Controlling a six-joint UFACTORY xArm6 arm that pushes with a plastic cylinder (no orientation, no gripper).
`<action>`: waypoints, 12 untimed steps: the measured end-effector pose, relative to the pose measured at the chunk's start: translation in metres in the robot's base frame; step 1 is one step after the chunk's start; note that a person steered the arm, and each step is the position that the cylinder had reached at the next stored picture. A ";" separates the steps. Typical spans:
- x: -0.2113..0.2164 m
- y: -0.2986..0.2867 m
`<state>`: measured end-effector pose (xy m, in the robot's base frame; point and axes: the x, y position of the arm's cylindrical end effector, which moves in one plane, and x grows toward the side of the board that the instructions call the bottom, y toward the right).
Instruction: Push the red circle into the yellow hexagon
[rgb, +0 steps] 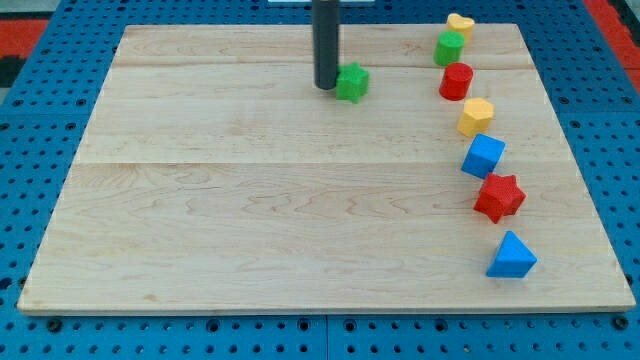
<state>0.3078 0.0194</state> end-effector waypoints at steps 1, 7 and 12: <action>0.000 0.040; 0.015 0.077; 0.001 0.137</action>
<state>0.3088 0.1568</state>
